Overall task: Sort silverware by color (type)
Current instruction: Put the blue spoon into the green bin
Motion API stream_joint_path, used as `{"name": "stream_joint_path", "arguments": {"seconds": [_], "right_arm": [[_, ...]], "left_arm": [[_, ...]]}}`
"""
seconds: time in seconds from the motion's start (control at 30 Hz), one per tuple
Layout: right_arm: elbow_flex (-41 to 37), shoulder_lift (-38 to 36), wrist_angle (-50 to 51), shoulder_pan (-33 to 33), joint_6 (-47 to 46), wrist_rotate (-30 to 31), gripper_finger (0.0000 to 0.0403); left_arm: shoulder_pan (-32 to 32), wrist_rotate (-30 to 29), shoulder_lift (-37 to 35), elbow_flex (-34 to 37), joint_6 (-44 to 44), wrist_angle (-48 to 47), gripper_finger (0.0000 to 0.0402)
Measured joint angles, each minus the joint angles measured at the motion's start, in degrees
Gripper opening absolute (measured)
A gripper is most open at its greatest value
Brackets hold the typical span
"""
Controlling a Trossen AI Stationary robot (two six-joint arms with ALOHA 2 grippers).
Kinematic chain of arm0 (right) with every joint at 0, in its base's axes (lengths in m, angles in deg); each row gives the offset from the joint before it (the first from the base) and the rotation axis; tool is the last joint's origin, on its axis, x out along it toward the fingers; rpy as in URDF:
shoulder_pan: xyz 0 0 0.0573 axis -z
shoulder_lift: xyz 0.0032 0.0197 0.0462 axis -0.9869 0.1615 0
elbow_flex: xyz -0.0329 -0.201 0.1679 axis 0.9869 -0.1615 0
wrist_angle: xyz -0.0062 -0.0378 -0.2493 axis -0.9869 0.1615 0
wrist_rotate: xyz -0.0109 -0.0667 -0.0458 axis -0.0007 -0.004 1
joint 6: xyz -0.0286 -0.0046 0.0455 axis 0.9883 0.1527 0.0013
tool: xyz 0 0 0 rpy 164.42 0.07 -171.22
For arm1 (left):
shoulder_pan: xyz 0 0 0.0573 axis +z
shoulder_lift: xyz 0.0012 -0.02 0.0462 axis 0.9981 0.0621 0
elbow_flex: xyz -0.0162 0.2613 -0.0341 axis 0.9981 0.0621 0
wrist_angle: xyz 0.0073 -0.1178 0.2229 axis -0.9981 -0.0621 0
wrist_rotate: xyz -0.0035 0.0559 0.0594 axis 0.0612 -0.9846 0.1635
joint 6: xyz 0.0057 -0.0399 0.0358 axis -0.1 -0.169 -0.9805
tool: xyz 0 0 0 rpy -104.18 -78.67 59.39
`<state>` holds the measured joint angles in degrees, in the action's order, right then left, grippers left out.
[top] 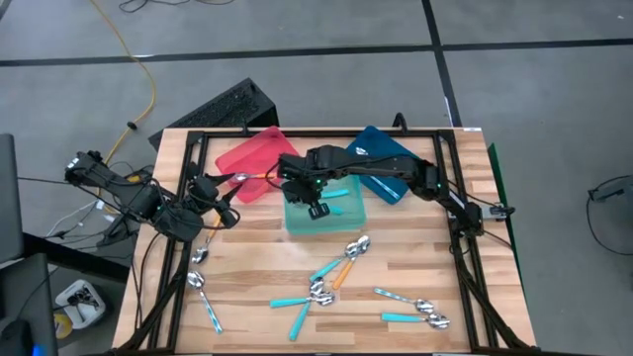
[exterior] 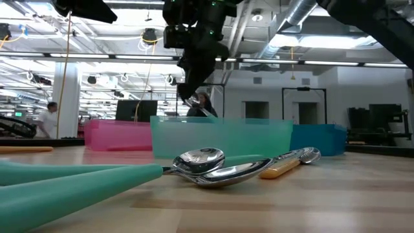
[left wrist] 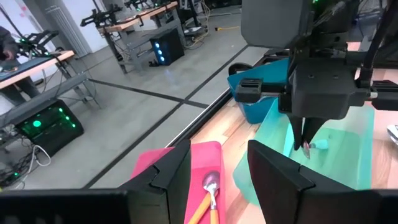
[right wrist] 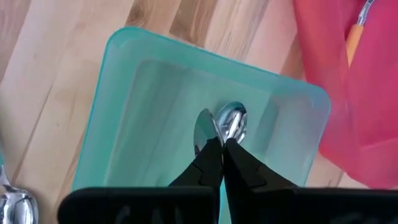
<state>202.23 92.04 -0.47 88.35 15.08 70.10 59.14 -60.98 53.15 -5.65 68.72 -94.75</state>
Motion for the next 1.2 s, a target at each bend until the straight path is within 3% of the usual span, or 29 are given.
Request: {"name": "stream_joint_path", "arguments": {"seconds": [0.97, 1.2], "right_arm": [[-0.15, 4.79, -7.38, 0.68, -5.62, -0.29, 0.0044], [-4.3, 4.74, -10.25, 0.85, -6.26, -0.39, 0.0044]], "left_arm": [[-0.01, 0.07, 0.0, -0.02, 4.13, -3.35, 0.0143], [-0.01, 0.35, 0.0, -0.02, 4.37, -3.42, 0.0143]]}}
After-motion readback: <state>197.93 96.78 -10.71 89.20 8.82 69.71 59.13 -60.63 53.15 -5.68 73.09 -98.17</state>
